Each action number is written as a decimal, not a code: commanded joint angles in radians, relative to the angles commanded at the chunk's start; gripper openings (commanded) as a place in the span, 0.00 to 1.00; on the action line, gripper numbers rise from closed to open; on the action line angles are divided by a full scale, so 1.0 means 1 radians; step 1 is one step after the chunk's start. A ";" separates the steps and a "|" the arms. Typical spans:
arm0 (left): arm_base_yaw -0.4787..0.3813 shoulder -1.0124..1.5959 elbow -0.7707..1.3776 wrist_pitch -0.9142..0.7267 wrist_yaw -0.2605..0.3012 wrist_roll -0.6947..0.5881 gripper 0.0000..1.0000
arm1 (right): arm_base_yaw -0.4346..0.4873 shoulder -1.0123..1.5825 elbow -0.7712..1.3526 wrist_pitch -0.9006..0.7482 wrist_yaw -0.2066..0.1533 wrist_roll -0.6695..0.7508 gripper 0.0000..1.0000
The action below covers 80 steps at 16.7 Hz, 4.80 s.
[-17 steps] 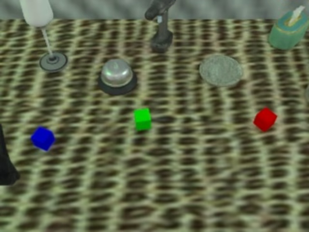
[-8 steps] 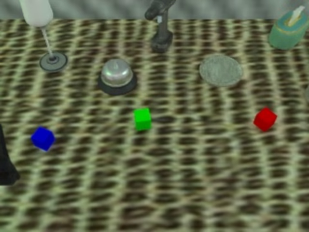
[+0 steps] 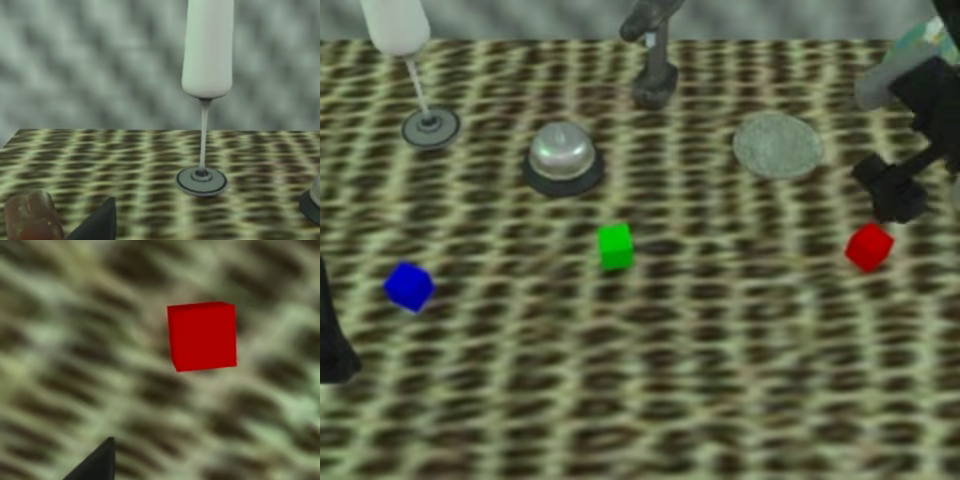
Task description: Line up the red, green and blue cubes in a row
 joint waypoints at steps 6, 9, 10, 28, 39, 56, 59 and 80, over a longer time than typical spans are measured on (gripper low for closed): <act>0.000 0.000 0.000 0.000 0.000 0.000 1.00 | 0.026 0.257 0.214 -0.131 0.001 -0.051 1.00; 0.000 0.000 0.000 0.000 0.000 0.000 1.00 | 0.026 0.262 0.219 -0.134 0.001 -0.052 1.00; 0.000 0.000 0.000 0.000 0.000 0.000 1.00 | 0.026 0.262 0.219 -0.134 0.001 -0.052 1.00; 0.000 0.000 0.000 0.000 0.000 0.000 1.00 | 0.028 0.373 0.027 0.168 0.002 -0.049 0.77; 0.000 0.000 0.000 0.000 0.000 0.000 1.00 | 0.028 0.373 0.027 0.168 0.002 -0.049 0.00; 0.000 0.000 0.000 0.000 0.000 0.000 1.00 | 0.036 0.253 0.192 -0.087 -0.014 -0.039 0.00; 0.000 0.000 0.000 0.000 0.000 0.000 1.00 | 0.036 0.249 0.197 -0.093 -0.014 -0.039 0.00; 0.000 0.000 0.000 0.000 0.000 0.000 1.00 | 0.695 0.507 0.677 -0.344 0.025 1.270 0.00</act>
